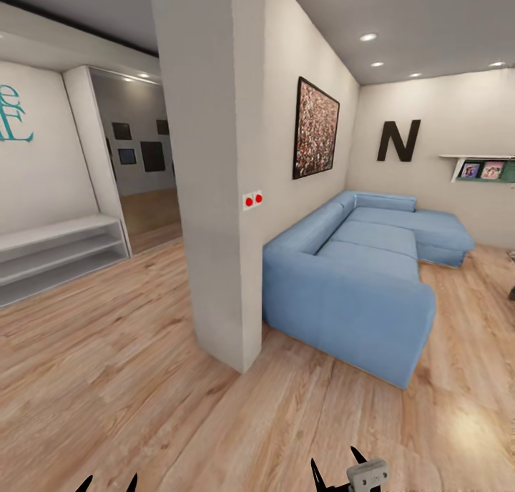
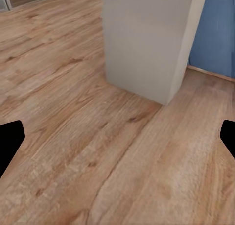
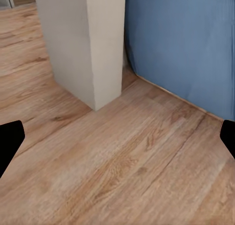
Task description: Put the three can of soda from the living room inside the tash can in the kitchen.
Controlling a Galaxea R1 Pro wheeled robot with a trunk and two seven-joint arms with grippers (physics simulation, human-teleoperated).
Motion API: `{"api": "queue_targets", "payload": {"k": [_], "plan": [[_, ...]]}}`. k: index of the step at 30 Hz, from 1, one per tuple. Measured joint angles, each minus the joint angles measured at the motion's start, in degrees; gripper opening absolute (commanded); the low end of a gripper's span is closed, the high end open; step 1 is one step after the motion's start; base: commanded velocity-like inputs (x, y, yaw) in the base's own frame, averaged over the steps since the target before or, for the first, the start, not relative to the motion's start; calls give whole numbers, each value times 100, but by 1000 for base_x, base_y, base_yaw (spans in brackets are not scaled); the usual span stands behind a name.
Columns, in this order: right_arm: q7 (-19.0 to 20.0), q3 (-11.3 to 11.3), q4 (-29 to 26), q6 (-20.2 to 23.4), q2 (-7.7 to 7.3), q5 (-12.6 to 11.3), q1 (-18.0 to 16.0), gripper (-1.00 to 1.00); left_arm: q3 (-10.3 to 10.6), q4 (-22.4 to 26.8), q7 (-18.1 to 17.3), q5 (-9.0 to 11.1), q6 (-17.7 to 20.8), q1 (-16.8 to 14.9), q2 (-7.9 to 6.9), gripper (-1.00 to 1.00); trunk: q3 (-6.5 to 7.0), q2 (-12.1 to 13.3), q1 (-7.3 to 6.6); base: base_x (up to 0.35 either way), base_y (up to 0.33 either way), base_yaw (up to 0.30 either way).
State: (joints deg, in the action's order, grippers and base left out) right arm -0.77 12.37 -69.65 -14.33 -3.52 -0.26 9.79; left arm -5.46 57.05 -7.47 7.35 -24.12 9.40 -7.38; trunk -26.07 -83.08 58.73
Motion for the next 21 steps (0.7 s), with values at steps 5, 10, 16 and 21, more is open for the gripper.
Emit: {"api": "queue_targets", "payload": {"k": [5, 10, 16, 21], "plan": [[-1, 0, 3, 0, 0, 0, 1, 100, 15, -2, 0, -4, 1, 0, 0, 100, 0, 0, 0, 160, 126, -251], [-6, -4, 4, 0, 0, 0, -1, 100, 31, -28, 0, -5, -1, 0, 0, 100, 0, 0, 0, 119, 9, -251], [-10, -6, 4, -6, 0, 0, 0, 100, 42, -60, 7, -13, 3, 0, 0, 100, 0, 0, 0, 35, -204, -251], [-11, -11, 4, -6, 0, 0, -2, 100, 45, -69, 9, -23, 4, 0, 0, 100, 0, 0, 0, 5, -268, -252]]}}
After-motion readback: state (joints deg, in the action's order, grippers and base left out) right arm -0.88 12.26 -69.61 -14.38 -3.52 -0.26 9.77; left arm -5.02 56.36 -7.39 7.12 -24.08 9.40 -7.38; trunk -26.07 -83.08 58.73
